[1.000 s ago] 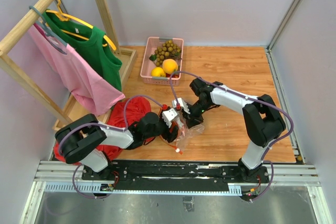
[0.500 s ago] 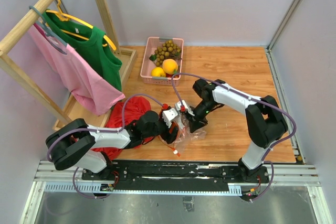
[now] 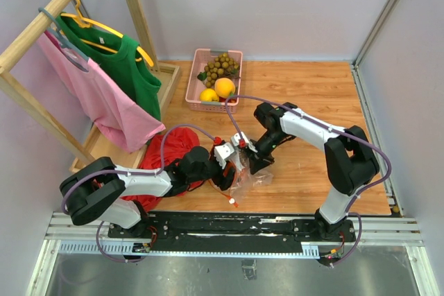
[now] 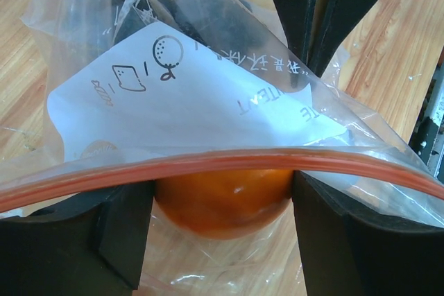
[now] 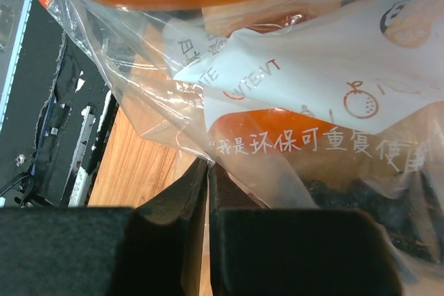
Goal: Open the zip-top bag and remove the fake food
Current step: Pick up the fake fruit from the zipper food storage bag.
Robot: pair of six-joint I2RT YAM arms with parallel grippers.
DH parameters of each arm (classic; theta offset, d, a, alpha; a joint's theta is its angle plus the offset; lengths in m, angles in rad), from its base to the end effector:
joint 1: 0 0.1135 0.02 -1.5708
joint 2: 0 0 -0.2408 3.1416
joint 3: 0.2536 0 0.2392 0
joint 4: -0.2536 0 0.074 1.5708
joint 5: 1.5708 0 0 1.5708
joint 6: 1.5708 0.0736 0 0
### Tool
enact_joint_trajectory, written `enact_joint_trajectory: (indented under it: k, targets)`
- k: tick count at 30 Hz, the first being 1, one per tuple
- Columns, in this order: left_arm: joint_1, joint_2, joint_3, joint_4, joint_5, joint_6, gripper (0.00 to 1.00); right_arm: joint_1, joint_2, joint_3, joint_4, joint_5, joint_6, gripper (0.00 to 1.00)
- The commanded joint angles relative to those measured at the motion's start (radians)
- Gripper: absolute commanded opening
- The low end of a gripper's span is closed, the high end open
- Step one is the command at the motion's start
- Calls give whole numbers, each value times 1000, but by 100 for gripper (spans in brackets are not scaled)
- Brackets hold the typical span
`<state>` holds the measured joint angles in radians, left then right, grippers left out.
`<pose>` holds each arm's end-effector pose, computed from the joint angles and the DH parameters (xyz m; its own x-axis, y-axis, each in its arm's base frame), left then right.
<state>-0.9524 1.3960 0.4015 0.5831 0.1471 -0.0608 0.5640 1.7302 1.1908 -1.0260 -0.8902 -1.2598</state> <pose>0.1589 -0.2419 0.1305 -0.2851 0.2970 -0.9113 0.8682 0.4829 -0.1142 0.2131 0.2025 0.1635 0.0650 -0.6677 -0.7416 -0.9086 -0.3469 0.2327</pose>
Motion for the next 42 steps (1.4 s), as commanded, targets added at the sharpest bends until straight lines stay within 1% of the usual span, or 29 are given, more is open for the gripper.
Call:
enact_joint_trajectory:
  k: [1,5,9,15,19,24,32,34,37,42]
  targets:
    - [0,-21,-9,48,-33,-30,42,2,5,10,8,-13,-3,5]
    - [1,-27,-27,99,-35,-71,41,1,-26,-20,62,-5,16,5]
    - [1,-36,-24,94,-39,-73,39,1,-49,-33,90,12,25,5]
    - [1,-75,-47,90,-49,-86,45,1,-77,-79,176,61,58,5]
    - [1,-82,-37,47,-31,-83,52,1,-101,-113,227,89,82,5]
    - [2,-75,16,-49,0,-47,59,-2,-129,-158,253,118,53,5]
    - [1,-82,-32,3,11,-86,84,-4,-141,-166,254,119,51,6]
    - [0,-89,-45,17,7,-94,89,-6,-156,-176,245,100,36,7]
    - [2,-101,-54,28,-1,-96,96,-10,-188,-192,220,61,-2,15]
    - [3,-101,-60,43,11,-100,97,-25,-253,-221,149,-13,-104,31]
